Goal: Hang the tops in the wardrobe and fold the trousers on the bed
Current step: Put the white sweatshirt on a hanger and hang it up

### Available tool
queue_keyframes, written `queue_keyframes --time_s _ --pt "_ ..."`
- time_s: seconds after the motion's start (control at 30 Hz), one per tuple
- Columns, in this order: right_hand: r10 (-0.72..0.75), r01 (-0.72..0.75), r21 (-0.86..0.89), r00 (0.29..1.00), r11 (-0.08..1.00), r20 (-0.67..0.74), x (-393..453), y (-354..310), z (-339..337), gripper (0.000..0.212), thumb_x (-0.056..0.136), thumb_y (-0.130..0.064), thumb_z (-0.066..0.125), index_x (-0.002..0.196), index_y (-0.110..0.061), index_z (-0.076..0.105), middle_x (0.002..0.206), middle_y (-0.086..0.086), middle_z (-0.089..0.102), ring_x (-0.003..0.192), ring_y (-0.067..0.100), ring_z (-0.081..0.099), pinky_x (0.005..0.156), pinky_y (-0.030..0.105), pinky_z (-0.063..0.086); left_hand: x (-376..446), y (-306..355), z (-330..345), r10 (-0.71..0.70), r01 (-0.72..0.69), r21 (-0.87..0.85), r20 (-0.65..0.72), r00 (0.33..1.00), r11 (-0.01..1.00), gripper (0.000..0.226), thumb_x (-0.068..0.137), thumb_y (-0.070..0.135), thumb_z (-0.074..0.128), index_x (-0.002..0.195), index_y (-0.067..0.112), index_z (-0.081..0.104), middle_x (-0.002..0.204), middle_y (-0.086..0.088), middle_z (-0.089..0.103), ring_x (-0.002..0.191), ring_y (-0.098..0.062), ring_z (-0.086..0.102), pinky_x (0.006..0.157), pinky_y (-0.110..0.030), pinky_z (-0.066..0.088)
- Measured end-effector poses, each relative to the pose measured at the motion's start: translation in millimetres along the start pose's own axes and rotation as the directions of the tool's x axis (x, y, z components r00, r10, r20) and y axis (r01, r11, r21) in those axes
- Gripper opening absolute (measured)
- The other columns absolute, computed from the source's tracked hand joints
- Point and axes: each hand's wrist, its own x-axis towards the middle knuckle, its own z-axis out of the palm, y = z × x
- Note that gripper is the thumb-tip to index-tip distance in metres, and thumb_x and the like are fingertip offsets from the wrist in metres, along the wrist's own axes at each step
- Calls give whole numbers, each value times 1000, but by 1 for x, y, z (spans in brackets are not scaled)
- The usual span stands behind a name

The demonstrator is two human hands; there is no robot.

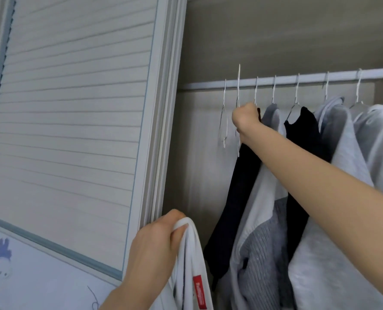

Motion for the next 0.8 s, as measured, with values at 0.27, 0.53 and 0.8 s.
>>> queue_keyframes --time_s 0.27,0.53,0.8 --pt "86 -91 155 996 984 36 -125 28 -71 21 96 -5 36 98 -1 56 76 -2 45 73 13 45 93 54 46 -4 4 10 -9 7 -78 -30 999 997 10 97 28 52 101 35 58 84 14 64 75 -1 60 69 -13 45" --pt "256 -317 332 942 888 217 -249 41 -224 20 97 -5 49 100 -12 68 77 -4 62 73 11 57 88 59 51 -35 43 17 -227 227 -127 16 974 966 9 96 23 55 95 22 64 88 8 65 84 -10 61 77 -30 48" --pt "261 -415 182 797 891 545 -326 26 -367 38 70 -30 63 104 -14 73 70 1 51 65 14 55 87 67 45 -88 90 2 -462 462 -53 14 887 885 18 95 24 56 102 11 66 97 -5 64 92 -27 59 84 -37 48"
